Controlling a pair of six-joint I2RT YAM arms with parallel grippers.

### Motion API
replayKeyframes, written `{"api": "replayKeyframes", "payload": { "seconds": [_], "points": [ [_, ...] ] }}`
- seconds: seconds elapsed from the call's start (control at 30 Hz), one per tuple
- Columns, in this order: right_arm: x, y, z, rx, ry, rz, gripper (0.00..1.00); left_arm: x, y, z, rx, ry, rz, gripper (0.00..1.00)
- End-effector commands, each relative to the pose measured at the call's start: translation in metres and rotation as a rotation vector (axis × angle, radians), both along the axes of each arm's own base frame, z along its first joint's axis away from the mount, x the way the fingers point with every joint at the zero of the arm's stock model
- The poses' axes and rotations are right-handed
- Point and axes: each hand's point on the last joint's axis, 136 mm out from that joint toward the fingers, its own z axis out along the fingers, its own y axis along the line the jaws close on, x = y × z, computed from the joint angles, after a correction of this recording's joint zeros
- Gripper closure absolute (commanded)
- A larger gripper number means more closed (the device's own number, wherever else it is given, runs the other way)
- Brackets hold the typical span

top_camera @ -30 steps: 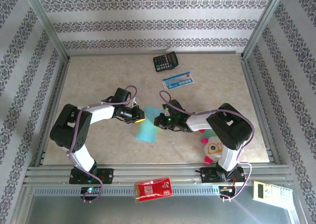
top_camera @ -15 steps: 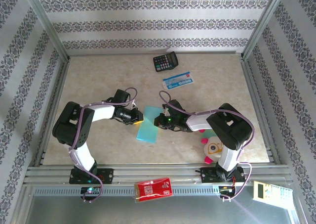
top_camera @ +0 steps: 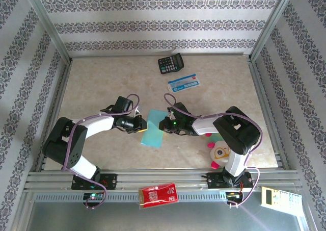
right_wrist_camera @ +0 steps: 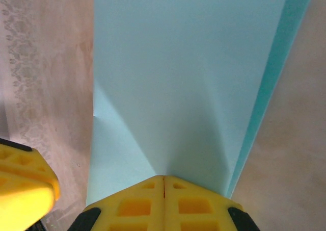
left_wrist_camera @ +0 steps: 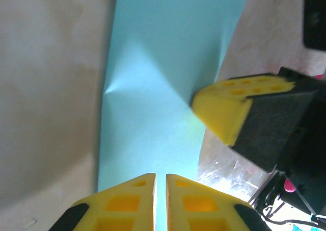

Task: Fold a paper plane with a square sheet of paper (pick it up from the middle)
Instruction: First fold the square sheet of paper in half at the center of the table.

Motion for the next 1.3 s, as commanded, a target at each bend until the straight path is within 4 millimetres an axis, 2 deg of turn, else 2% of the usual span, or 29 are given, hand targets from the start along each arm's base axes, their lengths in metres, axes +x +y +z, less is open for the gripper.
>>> {"api": "replayKeyframes", "payload": {
  "seconds": [0.0,0.27,0.67,0.93,1.07,1.23,1.27],
  "points": [
    [-0.039,-0.072,-0.074,-0.325,0.197,-0.061,1.00,-0.009,-0.004,-0.007,-0.019,0.053,-0.023,0.88],
    [-0.040,-0.074,-0.074,-0.329,0.195,-0.063,1.00,-0.009,-0.008,-0.019,-0.032,0.078,-0.037,0.90],
    [-0.041,-0.074,-0.075,-0.328,0.197,-0.060,1.00,-0.022,0.016,-0.053,0.059,0.146,-0.003,0.91],
    [-0.041,-0.074,-0.075,-0.329,0.195,-0.061,1.00,-0.030,0.026,-0.058,0.101,0.158,0.011,0.92],
    [-0.038,-0.070,-0.070,-0.314,0.182,-0.058,1.00,-0.038,0.031,-0.062,0.126,0.178,0.012,0.93],
    [-0.025,-0.055,-0.050,-0.252,0.140,-0.038,1.00,-0.049,0.035,-0.064,0.146,0.193,0.009,0.98],
    [-0.023,-0.052,-0.046,-0.239,0.134,-0.035,0.96,-0.050,0.033,-0.064,0.138,0.195,0.004,0.99]
  ]
}}
